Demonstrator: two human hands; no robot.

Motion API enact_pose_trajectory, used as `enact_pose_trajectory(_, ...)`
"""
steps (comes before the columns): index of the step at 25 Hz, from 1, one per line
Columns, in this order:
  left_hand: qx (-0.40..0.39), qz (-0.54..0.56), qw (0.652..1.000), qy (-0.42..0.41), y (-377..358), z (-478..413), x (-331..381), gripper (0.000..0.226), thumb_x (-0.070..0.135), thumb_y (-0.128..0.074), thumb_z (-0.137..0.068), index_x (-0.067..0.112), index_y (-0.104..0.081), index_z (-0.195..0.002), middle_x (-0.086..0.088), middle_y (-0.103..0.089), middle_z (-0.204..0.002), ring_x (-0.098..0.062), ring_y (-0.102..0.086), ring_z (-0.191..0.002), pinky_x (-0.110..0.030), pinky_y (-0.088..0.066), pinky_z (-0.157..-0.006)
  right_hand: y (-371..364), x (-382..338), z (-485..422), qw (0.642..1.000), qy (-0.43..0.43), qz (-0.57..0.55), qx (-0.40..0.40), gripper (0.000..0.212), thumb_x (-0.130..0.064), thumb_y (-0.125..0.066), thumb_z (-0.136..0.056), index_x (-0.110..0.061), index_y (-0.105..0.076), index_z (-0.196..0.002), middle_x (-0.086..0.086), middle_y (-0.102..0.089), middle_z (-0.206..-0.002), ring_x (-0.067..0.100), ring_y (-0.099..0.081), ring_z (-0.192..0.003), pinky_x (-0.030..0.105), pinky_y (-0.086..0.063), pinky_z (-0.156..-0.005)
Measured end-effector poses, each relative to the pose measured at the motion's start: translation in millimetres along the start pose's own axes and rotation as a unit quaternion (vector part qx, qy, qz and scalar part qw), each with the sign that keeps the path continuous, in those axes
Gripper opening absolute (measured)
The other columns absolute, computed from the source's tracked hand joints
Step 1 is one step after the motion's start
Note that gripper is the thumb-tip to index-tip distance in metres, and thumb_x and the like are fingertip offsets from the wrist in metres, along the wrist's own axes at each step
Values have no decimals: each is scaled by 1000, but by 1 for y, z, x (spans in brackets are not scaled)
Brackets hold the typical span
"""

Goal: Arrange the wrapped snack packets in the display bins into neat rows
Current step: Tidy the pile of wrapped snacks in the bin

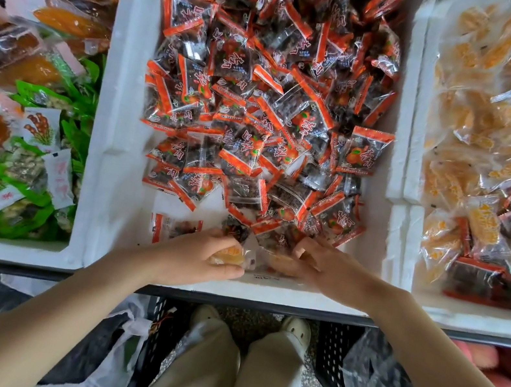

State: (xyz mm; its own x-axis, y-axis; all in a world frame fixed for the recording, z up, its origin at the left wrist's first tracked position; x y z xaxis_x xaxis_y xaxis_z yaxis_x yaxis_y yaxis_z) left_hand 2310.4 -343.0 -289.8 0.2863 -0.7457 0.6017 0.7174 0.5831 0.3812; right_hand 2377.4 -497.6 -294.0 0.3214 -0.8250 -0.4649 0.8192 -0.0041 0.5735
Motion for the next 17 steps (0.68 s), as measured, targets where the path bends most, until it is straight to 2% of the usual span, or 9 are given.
enact_pose_trajectory(2,-5,35,999,1,-5,2,2,42,52,-38,-96,38,-42,-136,10,-49,-133,-7,-50,-115,-26,-39,-95,4,-1,-2,1000,0,12,-5,30,-37,-39,-99,-19,-46,-122,2,-48,-124,16,-49,-90,23,-32,-76)
enact_pose_trajectory(4,-4,41,999,10,-6,1,0,39,50,-34,-99,42,-39,-136,0,-58,-125,-18,-58,-107,-32,-44,-93,7,1,-5,1000,-2,22,-6,33,-37,-43,-98,-16,-45,-123,1,-47,-125,17,-51,-97,24,-34,-79)
enact_pose_trajectory(7,-36,19,998,46,-6,-1,-6,36,53,-36,-97,46,-36,-132,-8,-60,-120,-25,-59,-103,-38,-45,-91,13,10,-14,1000,-8,3,25,28,-40,-51,-94,-14,-48,-105,1,-53,-108,18,-53,-95,25,-37,-75)
enact_pose_trajectory(10,-75,-4,995,67,-8,-3,-2,39,55,-32,-98,41,-34,-134,-6,-58,-94,-22,-56,-79,-36,-42,-72,12,15,-13,1000,-13,15,10,33,-42,-51,-93,-14,-50,-110,3,-52,-114,17,-50,-95,26,-34,-74)
enact_pose_trajectory(11,-72,-7,995,63,-8,-5,0,38,53,-33,-98,40,-35,-134,-4,-57,-92,-19,-55,-77,-35,-41,-70,11,14,-11,1000,-7,24,4,35,-43,-50,-93,-14,-50,-115,4,-52,-119,19,-51,-100,25,-35,-77)
enact_pose_trajectory(13,-48,12,998,44,-7,-7,6,34,47,-38,-99,41,-36,-133,0,-58,-107,-17,-57,-89,-33,-43,-77,8,12,-9,999,-2,46,-5,42,-45,-48,-94,-16,-49,-123,3,-53,-125,20,-51,-110,25,-36,-82)
enact_pose_trajectory(14,-29,31,999,34,-5,-7,8,33,43,-41,-99,43,-37,-131,1,-59,-108,-16,-58,-88,-32,-43,-75,7,13,-10,998,-1,65,-2,45,-47,-45,-94,-15,-49,-125,4,-54,-127,22,-50,-115,26,-37,-87)
enact_pose_trajectory(16,25,81,996,16,4,-7,7,36,41,-50,-93,51,-38,-125,-7,-62,-99,-21,-58,-74,-35,-42,-66,6,17,-14,995,-10,103,12,46,-49,-40,-95,-14,-51,-123,6,-54,-128,25,-44,-125,31,-35,-96)
enact_pose_trajectory(17,49,97,994,11,8,-7,5,39,47,-52,-87,58,-37,-120,-12,-63,-101,-25,-61,-76,-41,-45,-67,7,20,-15,995,-13,100,17,42,-47,-38,-96,-14,-52,-118,7,-55,-125,25,-44,-123,30,-35,-93)
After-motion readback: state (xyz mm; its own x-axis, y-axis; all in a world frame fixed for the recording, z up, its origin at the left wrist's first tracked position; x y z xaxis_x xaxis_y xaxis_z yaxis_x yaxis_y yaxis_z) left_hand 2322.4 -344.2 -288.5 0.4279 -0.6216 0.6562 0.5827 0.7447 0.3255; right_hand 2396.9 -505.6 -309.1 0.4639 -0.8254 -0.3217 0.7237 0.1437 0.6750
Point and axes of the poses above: each hand's wrist, its own z-axis away from the middle knuckle, its own y-axis out of the back of the hand, x = y × z, the point moved 9 cm from there along -z, towards the middle knuckle
